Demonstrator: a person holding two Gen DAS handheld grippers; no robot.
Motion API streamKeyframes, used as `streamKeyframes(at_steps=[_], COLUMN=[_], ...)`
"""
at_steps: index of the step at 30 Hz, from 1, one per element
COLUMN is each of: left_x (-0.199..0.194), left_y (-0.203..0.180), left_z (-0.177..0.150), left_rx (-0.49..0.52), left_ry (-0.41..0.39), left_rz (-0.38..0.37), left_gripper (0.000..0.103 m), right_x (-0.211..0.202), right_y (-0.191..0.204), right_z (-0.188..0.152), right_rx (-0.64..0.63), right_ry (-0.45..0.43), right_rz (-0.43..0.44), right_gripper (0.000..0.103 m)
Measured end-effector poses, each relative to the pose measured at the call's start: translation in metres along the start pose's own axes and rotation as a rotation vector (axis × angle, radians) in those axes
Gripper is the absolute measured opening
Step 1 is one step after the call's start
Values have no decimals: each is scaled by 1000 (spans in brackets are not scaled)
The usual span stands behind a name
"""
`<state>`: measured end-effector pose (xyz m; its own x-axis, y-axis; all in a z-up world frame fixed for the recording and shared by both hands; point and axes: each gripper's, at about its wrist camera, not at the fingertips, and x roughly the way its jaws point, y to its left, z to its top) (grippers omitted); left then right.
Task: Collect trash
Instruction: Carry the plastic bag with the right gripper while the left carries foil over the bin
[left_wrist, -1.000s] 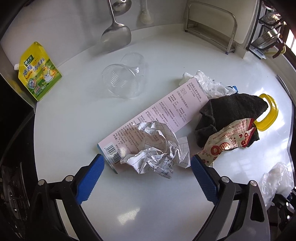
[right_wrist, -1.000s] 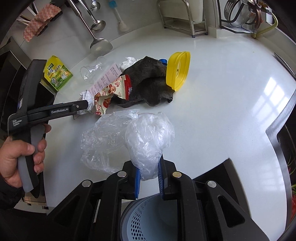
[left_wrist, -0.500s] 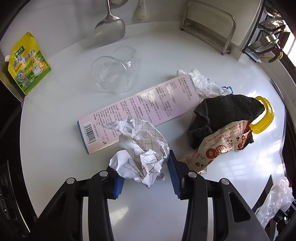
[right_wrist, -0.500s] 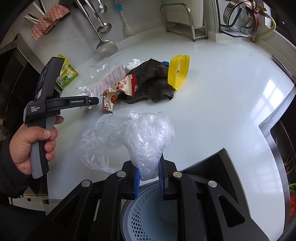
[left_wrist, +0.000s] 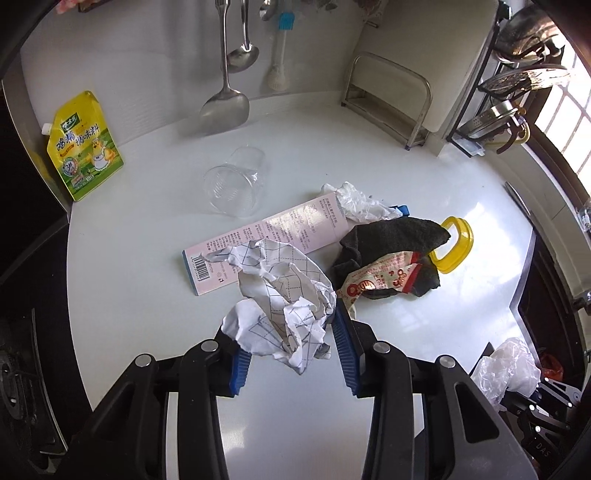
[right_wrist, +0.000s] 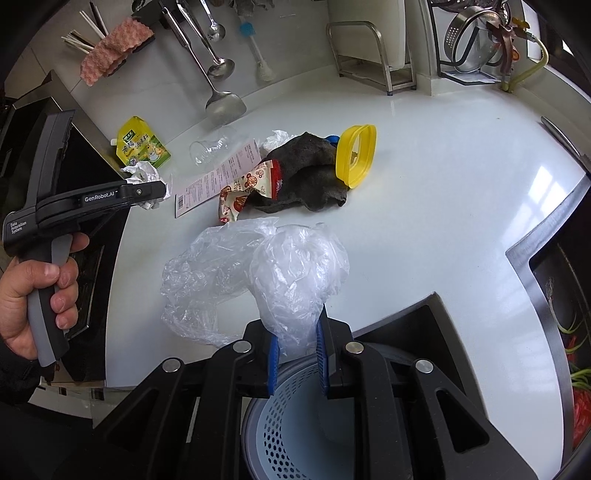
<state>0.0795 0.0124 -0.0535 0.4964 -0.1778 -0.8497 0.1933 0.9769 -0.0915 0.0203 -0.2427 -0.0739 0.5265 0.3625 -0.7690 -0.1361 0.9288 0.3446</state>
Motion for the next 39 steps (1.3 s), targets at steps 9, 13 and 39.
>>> streamKeyframes(at_steps=[9, 13, 39], left_x=[-42, -53, 3], left_y=[-43, -71, -187], left_z=[-34, -56, -178], left_rx=[34, 63, 235], left_ry=[-13, -6, 239], left_rz=[-26, -52, -216], left_gripper=[39, 39, 40], right_x=[-42, -59, -38], right_y=[-19, -33, -73], right_z=[-27, -45, -151], right_rx=[-16, -23, -136], right_ry=[-42, -43, 204], right_rz=[-5, -21, -119], right_gripper=[16, 16, 18])
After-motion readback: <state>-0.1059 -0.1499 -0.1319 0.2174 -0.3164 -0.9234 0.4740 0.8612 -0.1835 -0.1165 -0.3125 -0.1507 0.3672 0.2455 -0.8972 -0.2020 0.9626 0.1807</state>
